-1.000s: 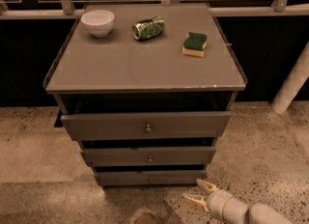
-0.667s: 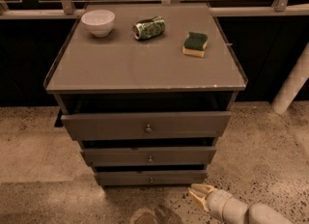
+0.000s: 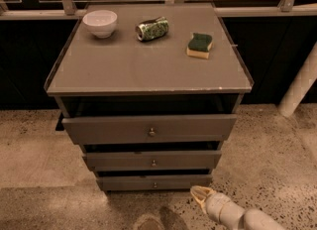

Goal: Open bottom drawer

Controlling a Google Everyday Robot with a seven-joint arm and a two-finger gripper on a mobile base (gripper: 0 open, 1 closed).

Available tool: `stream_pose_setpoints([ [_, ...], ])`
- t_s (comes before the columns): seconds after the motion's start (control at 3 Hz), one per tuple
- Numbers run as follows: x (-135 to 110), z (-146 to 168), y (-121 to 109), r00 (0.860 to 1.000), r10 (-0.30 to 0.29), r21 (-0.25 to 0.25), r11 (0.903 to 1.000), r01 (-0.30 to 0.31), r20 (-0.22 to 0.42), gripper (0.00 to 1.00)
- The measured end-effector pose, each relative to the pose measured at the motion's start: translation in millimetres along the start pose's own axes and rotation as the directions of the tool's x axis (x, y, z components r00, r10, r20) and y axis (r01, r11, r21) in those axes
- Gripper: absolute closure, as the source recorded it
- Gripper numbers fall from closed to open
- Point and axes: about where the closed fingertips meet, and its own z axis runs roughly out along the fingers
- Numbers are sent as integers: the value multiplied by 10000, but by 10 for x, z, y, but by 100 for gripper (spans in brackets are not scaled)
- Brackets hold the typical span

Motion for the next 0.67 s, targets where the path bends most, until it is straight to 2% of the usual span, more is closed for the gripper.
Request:
stream_pose_setpoints([
  [0.33, 369, 344, -217, 9969, -785, 1002, 9920, 771, 100, 100],
  [0.67, 812, 644, -419, 9987, -501, 1848, 9816, 488, 24, 100],
])
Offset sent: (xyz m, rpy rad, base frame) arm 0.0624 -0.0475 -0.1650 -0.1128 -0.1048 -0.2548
